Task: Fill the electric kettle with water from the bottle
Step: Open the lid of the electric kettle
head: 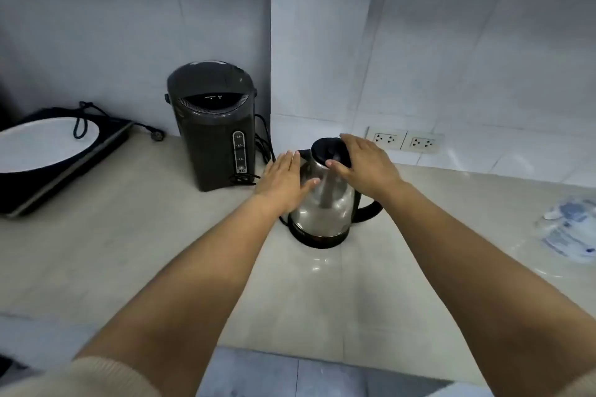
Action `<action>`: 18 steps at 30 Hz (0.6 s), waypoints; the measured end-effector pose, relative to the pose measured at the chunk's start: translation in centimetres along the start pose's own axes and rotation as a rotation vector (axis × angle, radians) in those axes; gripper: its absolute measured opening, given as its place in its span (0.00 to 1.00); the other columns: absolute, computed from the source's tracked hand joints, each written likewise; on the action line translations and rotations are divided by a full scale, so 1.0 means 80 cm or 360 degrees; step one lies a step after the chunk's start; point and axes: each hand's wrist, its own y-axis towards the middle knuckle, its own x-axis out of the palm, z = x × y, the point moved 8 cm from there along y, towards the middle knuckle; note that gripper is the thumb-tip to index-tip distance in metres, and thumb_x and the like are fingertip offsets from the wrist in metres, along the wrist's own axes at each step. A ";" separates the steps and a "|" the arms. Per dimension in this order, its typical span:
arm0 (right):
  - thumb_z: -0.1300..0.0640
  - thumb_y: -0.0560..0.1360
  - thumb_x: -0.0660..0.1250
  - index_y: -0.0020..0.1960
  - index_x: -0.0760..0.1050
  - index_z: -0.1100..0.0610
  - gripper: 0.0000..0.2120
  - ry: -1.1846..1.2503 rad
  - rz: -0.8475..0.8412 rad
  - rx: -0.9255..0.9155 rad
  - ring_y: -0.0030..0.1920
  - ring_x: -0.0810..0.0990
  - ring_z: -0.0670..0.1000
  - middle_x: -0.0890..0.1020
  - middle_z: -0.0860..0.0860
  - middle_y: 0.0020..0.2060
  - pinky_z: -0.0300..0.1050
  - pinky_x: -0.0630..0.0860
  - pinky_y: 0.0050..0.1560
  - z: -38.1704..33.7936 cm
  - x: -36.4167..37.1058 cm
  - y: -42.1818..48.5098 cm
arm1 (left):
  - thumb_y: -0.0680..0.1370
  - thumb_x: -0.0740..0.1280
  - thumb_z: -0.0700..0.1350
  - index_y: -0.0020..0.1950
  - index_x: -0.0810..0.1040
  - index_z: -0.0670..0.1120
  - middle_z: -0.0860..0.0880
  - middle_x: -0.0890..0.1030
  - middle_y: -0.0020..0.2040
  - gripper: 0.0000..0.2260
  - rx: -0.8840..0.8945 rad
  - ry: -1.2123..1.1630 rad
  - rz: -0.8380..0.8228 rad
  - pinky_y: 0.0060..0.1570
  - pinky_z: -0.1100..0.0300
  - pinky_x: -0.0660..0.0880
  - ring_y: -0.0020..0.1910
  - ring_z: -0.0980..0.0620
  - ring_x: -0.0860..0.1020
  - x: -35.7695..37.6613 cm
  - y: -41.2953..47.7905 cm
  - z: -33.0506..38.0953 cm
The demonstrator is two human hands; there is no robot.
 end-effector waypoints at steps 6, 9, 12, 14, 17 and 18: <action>0.34 0.75 0.58 0.74 0.59 0.55 0.36 0.0002 0.0040 -0.0048 0.68 0.69 0.57 0.69 0.55 0.70 0.54 0.67 0.66 0.003 0.013 0.015 | 0.79 0.52 0.66 0.79 0.39 0.44 0.47 0.40 0.80 0.40 0.0076 -0.0069 0.0035 0.77 0.52 0.41 0.78 0.53 0.40 0.012 0.019 -0.002; 0.35 0.76 0.56 0.73 0.60 0.55 0.33 -0.0118 0.0154 -0.0108 0.64 0.72 0.59 0.71 0.56 0.68 0.53 0.69 0.63 0.001 0.012 0.018 | 0.78 0.51 0.68 0.80 0.40 0.44 0.48 0.40 0.80 0.41 0.0151 -0.0042 0.0060 0.76 0.53 0.40 0.78 0.54 0.38 0.012 0.030 -0.008; 0.38 0.78 0.54 0.74 0.59 0.55 0.31 -0.0058 0.0327 -0.0066 0.63 0.73 0.59 0.71 0.56 0.68 0.53 0.72 0.60 -0.001 0.006 0.013 | 0.78 0.50 0.68 0.80 0.42 0.44 0.48 0.40 0.80 0.41 0.0204 0.0009 0.0099 0.77 0.52 0.41 0.78 0.54 0.39 0.014 0.031 -0.008; 0.40 0.79 0.52 0.75 0.57 0.54 0.29 0.0076 0.0442 0.0004 0.65 0.73 0.58 0.69 0.56 0.70 0.53 0.73 0.58 -0.002 -0.004 0.010 | 0.77 0.50 0.69 0.80 0.43 0.44 0.48 0.40 0.80 0.41 0.0215 0.0036 0.0121 0.77 0.52 0.41 0.78 0.54 0.39 0.013 0.035 -0.010; 0.42 0.81 0.49 0.76 0.55 0.53 0.27 0.0141 0.0619 0.0095 0.65 0.74 0.56 0.63 0.52 0.74 0.52 0.76 0.51 0.000 -0.018 0.003 | 0.77 0.49 0.69 0.80 0.44 0.43 0.47 0.41 0.80 0.41 0.0239 0.0063 0.0135 0.76 0.53 0.40 0.78 0.54 0.39 0.013 0.037 -0.011; 0.43 0.81 0.49 0.76 0.55 0.53 0.27 0.0107 0.0701 0.0088 0.64 0.75 0.56 0.62 0.52 0.75 0.51 0.76 0.49 0.000 -0.023 0.000 | 0.78 0.49 0.69 0.80 0.44 0.43 0.47 0.41 0.80 0.41 0.0241 0.0075 0.0138 0.76 0.53 0.39 0.78 0.54 0.39 0.014 0.037 -0.011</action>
